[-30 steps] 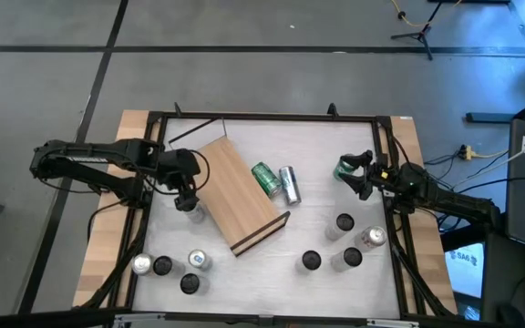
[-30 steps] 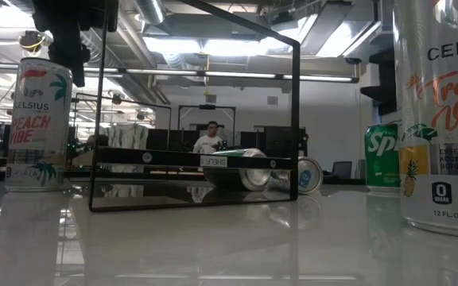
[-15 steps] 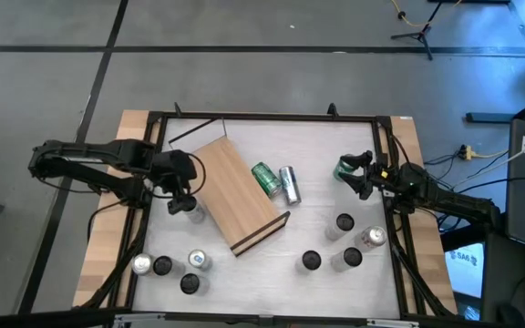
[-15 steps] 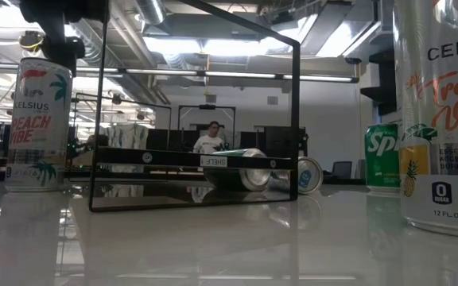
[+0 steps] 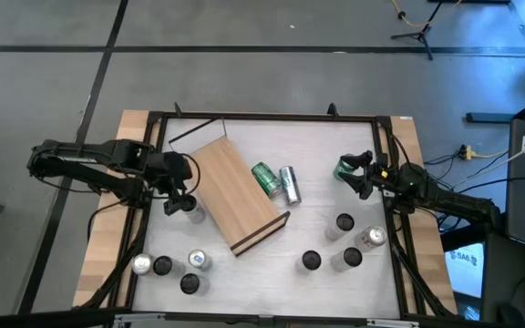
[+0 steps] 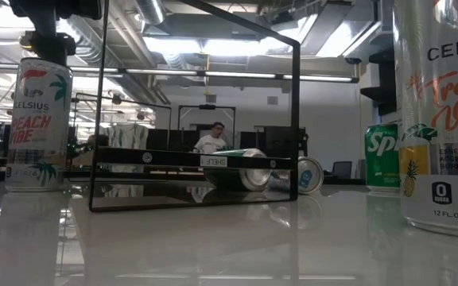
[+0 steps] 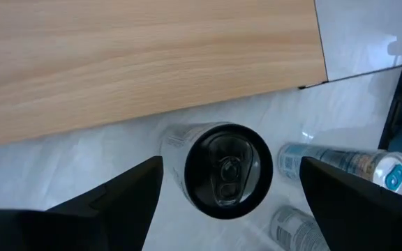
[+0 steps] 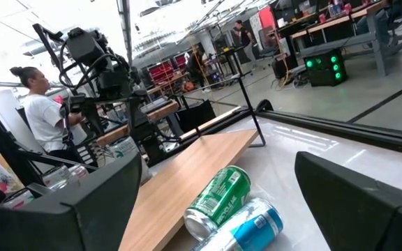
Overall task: Place canned beverage on shelf
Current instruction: Put the white pink soda can on the shelf
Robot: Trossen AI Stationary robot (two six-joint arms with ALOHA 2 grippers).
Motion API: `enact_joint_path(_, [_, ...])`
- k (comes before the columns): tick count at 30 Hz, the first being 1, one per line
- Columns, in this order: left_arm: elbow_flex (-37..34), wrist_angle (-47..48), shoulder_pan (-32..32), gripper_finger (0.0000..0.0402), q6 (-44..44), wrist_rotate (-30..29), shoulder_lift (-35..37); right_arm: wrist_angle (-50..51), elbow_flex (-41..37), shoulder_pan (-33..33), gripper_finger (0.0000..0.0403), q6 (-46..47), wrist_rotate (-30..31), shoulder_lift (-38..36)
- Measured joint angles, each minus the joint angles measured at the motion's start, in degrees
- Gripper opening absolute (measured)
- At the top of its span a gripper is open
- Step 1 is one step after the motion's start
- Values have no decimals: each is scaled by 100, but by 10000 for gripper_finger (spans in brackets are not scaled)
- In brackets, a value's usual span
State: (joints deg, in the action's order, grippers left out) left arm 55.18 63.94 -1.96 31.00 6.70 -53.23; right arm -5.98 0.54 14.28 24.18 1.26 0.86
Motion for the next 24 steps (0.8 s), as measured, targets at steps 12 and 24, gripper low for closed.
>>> enact_joint_path(12, [0,34,-2,325,-4,173,0,1,0,0,372,0,-22,0])
enact_joint_path(24, [0,144,-350,325,-496,-183,0,2,0,1,372,0,-21,2])
